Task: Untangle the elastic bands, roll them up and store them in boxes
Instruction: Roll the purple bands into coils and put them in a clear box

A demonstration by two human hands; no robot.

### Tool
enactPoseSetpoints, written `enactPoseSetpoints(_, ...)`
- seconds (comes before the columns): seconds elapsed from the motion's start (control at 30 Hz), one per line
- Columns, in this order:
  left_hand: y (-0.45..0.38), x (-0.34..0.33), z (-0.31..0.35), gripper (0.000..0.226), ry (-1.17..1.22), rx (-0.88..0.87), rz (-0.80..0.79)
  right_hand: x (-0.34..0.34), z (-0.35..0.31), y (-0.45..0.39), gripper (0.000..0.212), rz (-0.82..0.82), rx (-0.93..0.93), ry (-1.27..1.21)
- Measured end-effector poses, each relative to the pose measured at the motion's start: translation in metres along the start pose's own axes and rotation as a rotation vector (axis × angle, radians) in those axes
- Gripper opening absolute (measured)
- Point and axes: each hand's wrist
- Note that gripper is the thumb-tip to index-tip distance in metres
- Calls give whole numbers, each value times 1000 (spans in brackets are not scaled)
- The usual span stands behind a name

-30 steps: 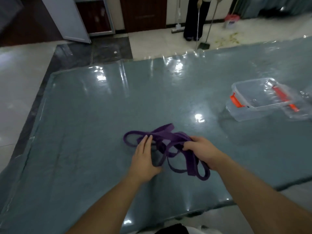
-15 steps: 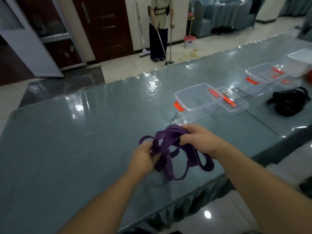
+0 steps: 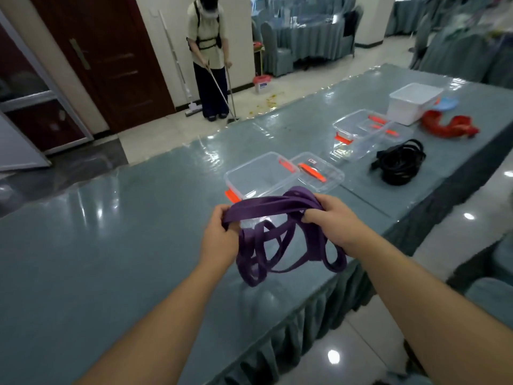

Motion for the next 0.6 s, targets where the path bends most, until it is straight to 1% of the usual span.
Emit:
enactPoseSetpoints(0.1,-22,-17,2,13,38,-23,-27,15,0,-19,18,41,-8,-8)
enactPoseSetpoints(0.23,-56,-37,-2,9,63,-57,-77,33,1,-52,18,38,-35,47)
enactPoseSetpoints(0.33,-80,-49,-7,18,55,-34,-131,41,5,-78,17,36,-69,125)
enactPoseSetpoints(0.43,-94,-57,-14,21,33,-16,-141,45,14,-100,17,30,-102,173)
enactPoseSetpoints(0.53,-98,-56,-23,15,-18,4,-140,42,31,-122,14,-25,-144,243)
enactPoseSetpoints(0.6,-101,-51,-27,16,-9,35,-153,39,42,-138,13,-87,-165,293)
Point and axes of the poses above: each hand's wrist, its own y-axis away from the middle knuckle, its own x-axis out of the back of the hand, z = x × y, and after that the axes turned 6 degrees about z, right-handed
